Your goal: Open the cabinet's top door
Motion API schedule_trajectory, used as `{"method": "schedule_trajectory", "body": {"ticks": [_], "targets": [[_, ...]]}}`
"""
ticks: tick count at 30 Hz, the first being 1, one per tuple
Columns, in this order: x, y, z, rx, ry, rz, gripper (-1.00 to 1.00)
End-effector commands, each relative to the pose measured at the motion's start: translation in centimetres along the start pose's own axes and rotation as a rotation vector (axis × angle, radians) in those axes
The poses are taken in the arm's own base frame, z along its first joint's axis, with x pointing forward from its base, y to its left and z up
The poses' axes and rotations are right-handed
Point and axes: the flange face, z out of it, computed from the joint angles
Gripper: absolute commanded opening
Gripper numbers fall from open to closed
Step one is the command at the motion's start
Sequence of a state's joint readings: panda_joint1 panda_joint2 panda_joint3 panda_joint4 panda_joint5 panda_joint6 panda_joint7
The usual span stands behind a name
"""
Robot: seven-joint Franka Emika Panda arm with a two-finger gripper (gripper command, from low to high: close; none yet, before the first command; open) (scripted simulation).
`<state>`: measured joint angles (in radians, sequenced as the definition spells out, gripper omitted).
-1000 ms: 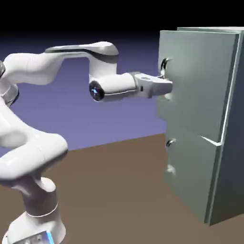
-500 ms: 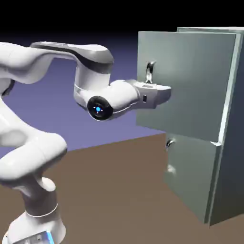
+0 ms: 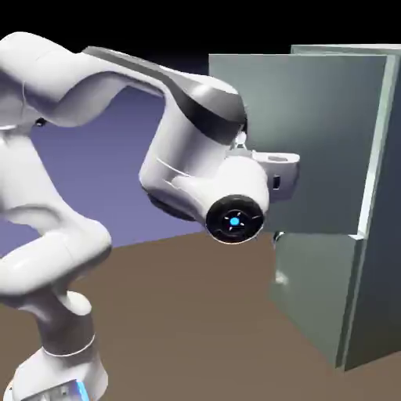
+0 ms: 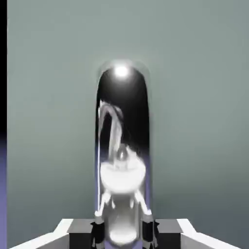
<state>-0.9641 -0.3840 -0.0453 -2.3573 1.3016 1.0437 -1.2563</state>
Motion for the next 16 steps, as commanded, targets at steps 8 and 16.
{"method": "schedule_trajectory", "body": {"ticks": [8, 16], "targets": [[2.6, 2.6, -5.0, 0.153, -0.153, 0.0, -1.0], [4.7, 4.7, -7.7, 0.252, -0.252, 0.0, 1.0]]}}
